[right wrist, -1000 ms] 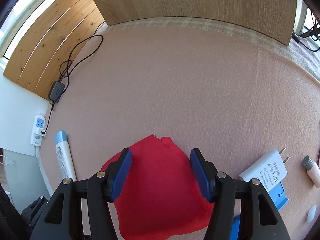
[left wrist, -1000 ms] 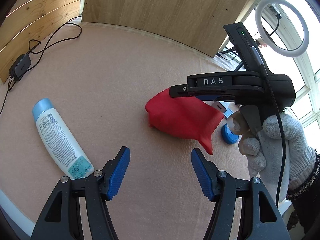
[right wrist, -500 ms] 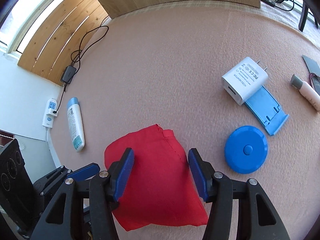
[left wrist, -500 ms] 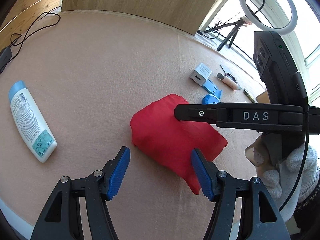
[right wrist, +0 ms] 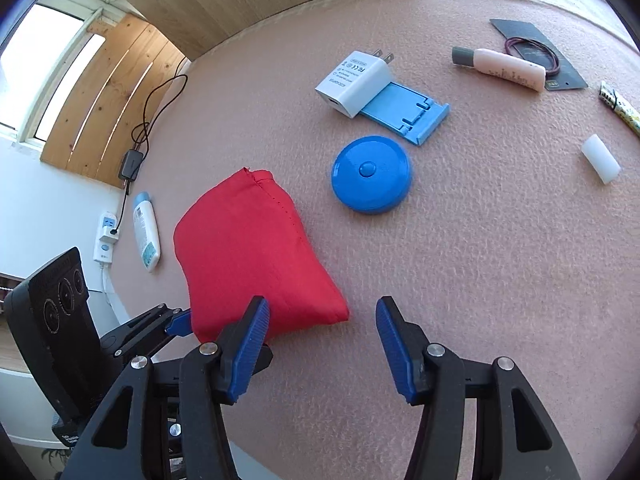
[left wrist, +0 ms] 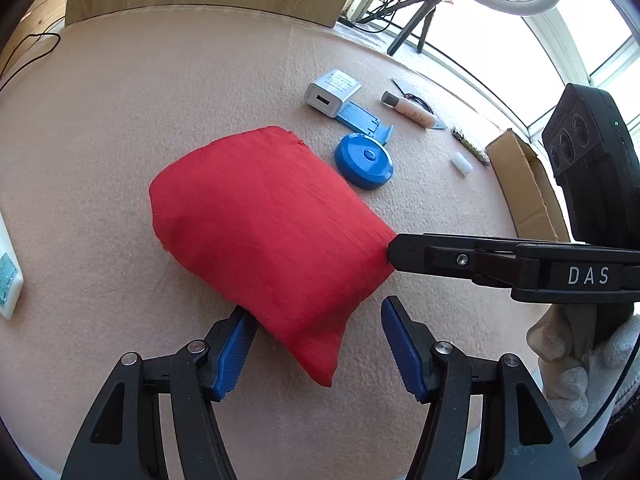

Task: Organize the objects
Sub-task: 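Lift the red cushion with the right gripper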

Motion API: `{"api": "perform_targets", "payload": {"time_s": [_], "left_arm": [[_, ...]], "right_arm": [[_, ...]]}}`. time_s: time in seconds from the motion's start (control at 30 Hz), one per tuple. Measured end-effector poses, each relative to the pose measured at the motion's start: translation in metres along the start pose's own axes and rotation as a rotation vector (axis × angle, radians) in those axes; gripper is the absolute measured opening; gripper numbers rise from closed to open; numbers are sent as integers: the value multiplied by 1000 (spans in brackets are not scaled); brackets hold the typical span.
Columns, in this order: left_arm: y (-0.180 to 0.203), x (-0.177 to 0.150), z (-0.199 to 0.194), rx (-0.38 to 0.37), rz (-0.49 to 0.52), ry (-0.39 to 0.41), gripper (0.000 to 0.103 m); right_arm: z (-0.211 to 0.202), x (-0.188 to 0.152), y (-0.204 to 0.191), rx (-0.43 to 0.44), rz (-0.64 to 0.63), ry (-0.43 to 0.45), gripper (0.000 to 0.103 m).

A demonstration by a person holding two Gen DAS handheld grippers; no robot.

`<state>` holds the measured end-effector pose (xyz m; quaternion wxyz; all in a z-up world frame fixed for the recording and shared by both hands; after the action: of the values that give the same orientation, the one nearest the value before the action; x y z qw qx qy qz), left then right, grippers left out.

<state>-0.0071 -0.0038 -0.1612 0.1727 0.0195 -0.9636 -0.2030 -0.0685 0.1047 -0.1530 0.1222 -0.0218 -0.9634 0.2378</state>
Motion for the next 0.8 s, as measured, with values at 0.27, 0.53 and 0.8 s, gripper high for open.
{"api": "perform_targets", "payload": {"time_s": [0.27, 0.53, 0.8], "left_arm": [[-6, 9, -16, 16, -32, 35, 67], [-26, 22, -28, -9, -86, 57, 76], [-36, 34, -19, 2, -94, 43, 76]], "right_arm": [[-14, 30, -16, 20, -52, 70, 56], [19, 43, -41, 34, -96, -20, 57], [40, 42, -41, 77, -55, -75, 57]]}}
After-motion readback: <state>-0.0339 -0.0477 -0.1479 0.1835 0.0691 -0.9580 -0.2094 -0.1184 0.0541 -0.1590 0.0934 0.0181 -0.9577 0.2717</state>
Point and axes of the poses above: each gripper's, at about its wrist camera, not at the fingertips, and z roughly the way its jaws point, y to its right, x to its top, the point moved 7 cm from there along z, roughly the way its jaws point, and after that the axes turned 4 degrees about -z, right-handed, at the moved point
